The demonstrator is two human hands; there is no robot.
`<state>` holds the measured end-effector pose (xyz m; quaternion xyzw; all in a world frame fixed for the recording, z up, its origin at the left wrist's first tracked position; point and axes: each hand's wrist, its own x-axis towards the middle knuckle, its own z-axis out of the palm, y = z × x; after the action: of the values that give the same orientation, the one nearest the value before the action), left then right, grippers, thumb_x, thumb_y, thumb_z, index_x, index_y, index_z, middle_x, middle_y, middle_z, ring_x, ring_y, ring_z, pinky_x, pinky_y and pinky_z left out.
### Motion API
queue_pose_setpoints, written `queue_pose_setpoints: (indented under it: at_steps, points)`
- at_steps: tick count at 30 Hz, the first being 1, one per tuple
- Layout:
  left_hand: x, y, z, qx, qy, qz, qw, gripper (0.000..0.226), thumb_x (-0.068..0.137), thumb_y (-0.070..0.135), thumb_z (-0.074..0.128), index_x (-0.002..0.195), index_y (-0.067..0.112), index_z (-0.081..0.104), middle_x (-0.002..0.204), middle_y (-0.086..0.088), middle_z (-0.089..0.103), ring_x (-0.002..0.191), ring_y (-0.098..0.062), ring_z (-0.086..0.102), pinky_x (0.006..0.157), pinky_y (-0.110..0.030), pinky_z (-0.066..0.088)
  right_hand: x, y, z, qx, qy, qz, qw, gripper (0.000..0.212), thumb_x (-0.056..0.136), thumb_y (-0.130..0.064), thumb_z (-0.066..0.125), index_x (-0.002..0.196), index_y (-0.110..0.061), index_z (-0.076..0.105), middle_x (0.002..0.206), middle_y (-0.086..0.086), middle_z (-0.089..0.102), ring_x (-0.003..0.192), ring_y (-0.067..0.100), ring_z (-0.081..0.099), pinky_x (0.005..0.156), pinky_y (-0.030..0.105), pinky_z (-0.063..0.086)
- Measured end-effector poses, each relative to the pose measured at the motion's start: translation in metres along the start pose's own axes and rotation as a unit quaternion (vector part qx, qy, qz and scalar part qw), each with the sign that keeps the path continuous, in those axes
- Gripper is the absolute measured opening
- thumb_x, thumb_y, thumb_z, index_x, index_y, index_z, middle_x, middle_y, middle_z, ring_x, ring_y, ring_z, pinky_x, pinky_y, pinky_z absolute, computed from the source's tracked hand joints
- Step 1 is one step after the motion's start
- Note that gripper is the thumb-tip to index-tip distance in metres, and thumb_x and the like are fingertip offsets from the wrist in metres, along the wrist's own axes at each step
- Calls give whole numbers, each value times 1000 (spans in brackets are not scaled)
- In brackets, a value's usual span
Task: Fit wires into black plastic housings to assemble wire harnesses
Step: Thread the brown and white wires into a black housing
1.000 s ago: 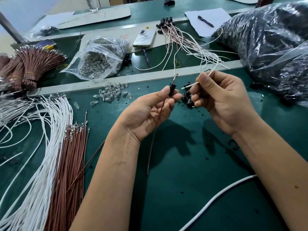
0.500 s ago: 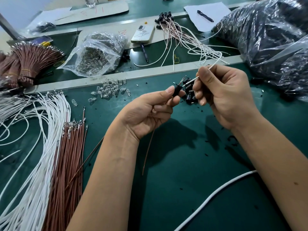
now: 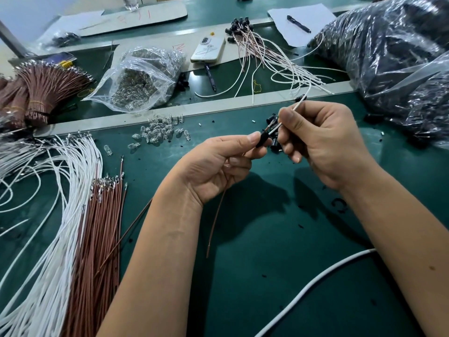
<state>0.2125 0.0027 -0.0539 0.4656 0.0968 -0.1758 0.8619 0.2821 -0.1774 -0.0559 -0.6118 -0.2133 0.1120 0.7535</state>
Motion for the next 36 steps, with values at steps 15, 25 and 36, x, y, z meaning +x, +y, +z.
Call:
queue_pose_setpoints:
  at_steps: [15,25,36]
  points:
    - [2,-1,-2,37,40,23,998,31,78,18,67,100,-3,67,72,-4,65,41,1,34,38,-7,25,-2,-1,1,-43,14,25,999,25,86,-29,77,73,-11,66,56,6,63,39,14,51,33,19,35]
    - [1,-1,-1,48,58,34,997,29,79,18,67,99,-3,66,70,-4,65,42,1,32,41,-8,21,-2,-2,1,-46,9,49,998,25,83,-33,80,65,-19,69,54,4,62,37,12,48,32,16,31]
    - [5,-5,2,54,107,73,990,12,73,15,73,79,7,68,73,-11,71,40,-1,33,39,-10,27,-2,2,5,-37,28,50,998,28,83,-33,77,78,-8,63,57,3,63,40,11,51,33,19,34]
